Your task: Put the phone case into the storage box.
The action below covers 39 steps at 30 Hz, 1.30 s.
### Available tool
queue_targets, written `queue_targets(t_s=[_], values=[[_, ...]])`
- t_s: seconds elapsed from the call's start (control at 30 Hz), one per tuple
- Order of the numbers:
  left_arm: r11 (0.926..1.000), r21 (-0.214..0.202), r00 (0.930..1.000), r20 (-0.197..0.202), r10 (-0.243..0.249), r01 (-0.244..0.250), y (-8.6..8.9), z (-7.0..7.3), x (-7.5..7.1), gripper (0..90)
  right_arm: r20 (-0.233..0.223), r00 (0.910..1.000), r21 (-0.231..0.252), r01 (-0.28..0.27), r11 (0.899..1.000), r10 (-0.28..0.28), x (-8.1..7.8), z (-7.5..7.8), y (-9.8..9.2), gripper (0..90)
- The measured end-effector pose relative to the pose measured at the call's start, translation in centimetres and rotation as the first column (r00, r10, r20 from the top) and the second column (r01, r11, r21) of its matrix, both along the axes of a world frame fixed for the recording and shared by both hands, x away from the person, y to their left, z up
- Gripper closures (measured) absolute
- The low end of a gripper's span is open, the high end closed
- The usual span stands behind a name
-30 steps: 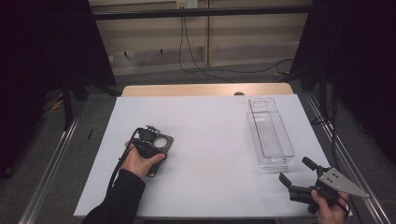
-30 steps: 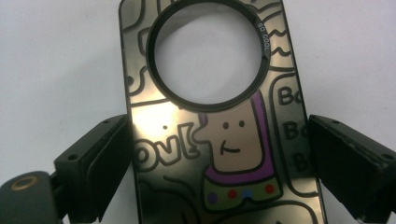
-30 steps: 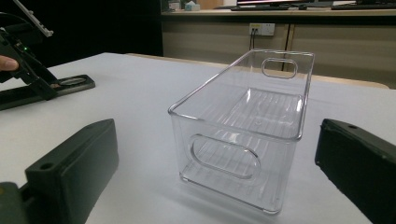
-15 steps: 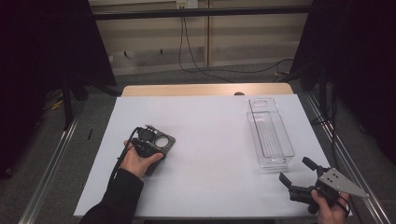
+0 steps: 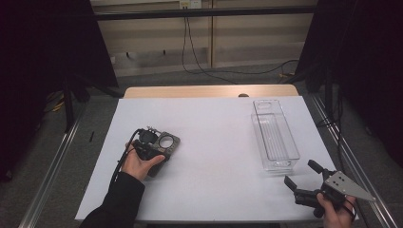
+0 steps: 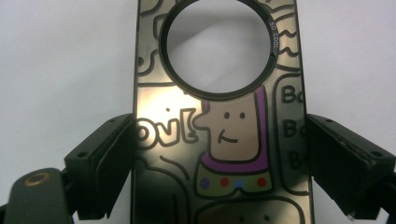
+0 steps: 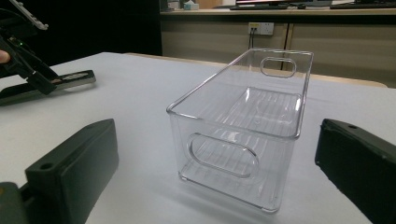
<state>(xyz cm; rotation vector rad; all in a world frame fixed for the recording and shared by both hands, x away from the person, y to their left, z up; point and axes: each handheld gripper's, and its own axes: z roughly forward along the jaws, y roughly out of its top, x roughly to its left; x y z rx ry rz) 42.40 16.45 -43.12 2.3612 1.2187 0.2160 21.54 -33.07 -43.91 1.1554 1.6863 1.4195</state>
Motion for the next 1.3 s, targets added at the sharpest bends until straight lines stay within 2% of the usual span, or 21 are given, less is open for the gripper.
queue_targets(t_s=[0.13, 0.2, 0.37, 0.57, 0.63, 0.73, 0.9, 0.93, 1.07, 1.23, 1.3], values=[[0.9994, -0.030, 0.9993, 0.033, -0.015, 0.016, -0.1, 0.4, -0.2, 12.4, 0.000, 1.0000, -0.002, -0.001, 1.000, 0.001, 0.0, 0.0, 0.0, 0.0], [0.9985, -0.039, 0.9979, 0.055, -0.036, 0.038, -0.1, 0.7, -0.4, 12.4, 0.000, 1.0000, -0.002, -0.001, 1.000, 0.001, 0.0, 0.0, 0.0, 0.0], [0.9949, -0.086, 0.9933, 0.107, -0.044, 0.053, 0.1, 1.4, -0.7, 12.4, 0.000, 1.0000, -0.001, -0.001, 1.000, 0.001, 0.0, 0.0, 0.0, 0.0], [0.9891, -0.122, 0.9814, 0.183, -0.058, 0.082, 0.3, 2.0, -1.0, 12.4, 0.000, 1.0000, -0.002, -0.001, 1.000, 0.001, 0.0, 0.0, 0.0, 0.0], [0.9905, -0.114, 0.9757, 0.213, -0.050, 0.076, 0.3, 2.2, -1.1, 12.4, 0.000, 1.0000, -0.002, -0.001, 1.000, 0.001, 0.0, 0.0, 0.0, 0.0], [0.9901, -0.124, 0.9719, 0.233, -0.035, 0.065, 0.4, 2.3, -1.2, 12.4, 0.000, 1.0000, 0.000, 0.000, 1.000, 0.000, 0.0, 0.0, 0.0, 0.0], [0.9838, -0.159, 0.9546, 0.296, -0.031, 0.082, 0.8, 2.9, -1.4, 12.3, 0.001, 1.0000, -0.001, 0.000, 1.000, 0.000, 0.0, 0.0, 0.0, 0.0], [0.9827, -0.169, 0.9495, 0.313, -0.019, 0.076, 0.8, 2.9, -1.5, 12.3, 0.001, 1.0000, -0.002, 0.000, 1.000, 0.000, 0.0, 0.0, 0.0, 0.0], [0.9769, -0.189, 0.9395, 0.341, -0.030, 0.100, 0.8, 3.2, -1.7, 12.3, 0.000, 1.0000, -0.001, 0.001, 1.000, -0.001, 0.0, 0.0, 0.0, 0.0], [0.9673, -0.211, 0.9174, 0.395, -0.047, 0.140, 0.7, 3.5, -2.1, 12.3, 0.002, 1.0000, -0.002, 0.000, 1.000, 0.000, 0.0, 0.0, 0.0, 0.0], [0.9619, -0.214, 0.9050, 0.420, -0.067, 0.170, 0.7, 3.5, -2.2, 12.3, 0.001, 1.0000, -0.001, 0.001, 1.000, -0.001, 0.0, 0.0, 0.0, 0.0]])
